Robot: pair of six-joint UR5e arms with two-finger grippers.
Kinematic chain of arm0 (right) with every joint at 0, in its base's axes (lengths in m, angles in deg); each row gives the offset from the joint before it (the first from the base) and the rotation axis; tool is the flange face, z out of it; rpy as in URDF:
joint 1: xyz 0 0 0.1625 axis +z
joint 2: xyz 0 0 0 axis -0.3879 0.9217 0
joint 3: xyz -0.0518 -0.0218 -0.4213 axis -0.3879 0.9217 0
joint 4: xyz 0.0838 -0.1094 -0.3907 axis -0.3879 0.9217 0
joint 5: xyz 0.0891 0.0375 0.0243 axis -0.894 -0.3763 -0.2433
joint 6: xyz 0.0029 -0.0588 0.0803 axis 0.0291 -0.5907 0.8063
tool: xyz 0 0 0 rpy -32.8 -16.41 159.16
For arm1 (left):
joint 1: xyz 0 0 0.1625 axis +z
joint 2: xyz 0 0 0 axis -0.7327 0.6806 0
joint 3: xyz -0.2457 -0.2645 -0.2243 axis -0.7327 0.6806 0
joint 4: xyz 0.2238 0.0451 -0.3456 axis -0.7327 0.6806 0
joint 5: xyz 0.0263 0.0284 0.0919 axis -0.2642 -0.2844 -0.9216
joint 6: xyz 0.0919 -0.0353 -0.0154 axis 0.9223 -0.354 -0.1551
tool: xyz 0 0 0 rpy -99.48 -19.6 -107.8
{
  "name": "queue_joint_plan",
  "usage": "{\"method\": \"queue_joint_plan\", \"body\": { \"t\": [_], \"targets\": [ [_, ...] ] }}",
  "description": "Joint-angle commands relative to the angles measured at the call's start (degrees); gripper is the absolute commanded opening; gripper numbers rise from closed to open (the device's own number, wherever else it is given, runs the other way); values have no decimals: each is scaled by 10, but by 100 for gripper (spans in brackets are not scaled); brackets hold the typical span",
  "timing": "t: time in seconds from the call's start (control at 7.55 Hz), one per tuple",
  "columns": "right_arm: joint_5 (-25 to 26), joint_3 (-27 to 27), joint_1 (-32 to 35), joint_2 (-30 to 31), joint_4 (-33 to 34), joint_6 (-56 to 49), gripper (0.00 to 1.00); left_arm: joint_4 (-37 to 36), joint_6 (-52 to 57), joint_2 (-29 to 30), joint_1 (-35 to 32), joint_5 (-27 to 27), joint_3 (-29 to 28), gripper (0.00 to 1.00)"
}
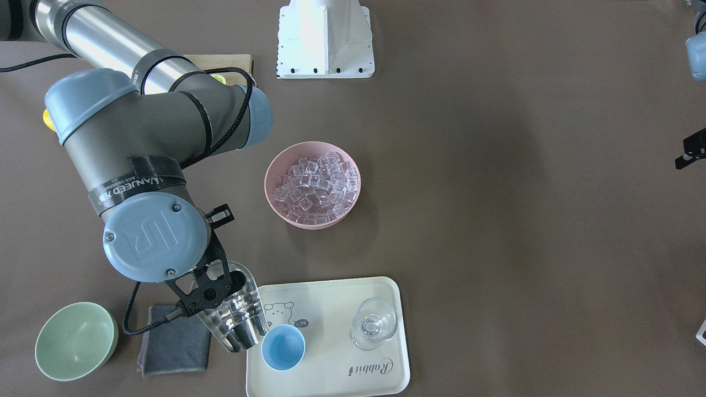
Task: Put ice in cup with scoop
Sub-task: 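Tilt the scoop over the blue cup with the right gripper to pour ice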
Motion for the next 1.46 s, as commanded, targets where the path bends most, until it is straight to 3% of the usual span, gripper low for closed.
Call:
{"method": "queue_joint_plan", "body": {
  "t": [0.0, 0.4, 0.93, 1.32],
  "targets": [
    [0, 51, -1, -24, 0, -37, 0, -7, 3, -40, -38, -1, -1, 98],
    [-2, 149, -6, -77, -5, -60, 0, -10, 3, -104, -80, 0, -1, 98],
    [6, 215, -6, -118, 0, -110, 0, -9, -1, -104, -81, -1, -21, 98],
    [19, 300, -6, -160, 6, -143, 0, -8, 3, -100, -92, 0, 3, 98]
  ]
}}
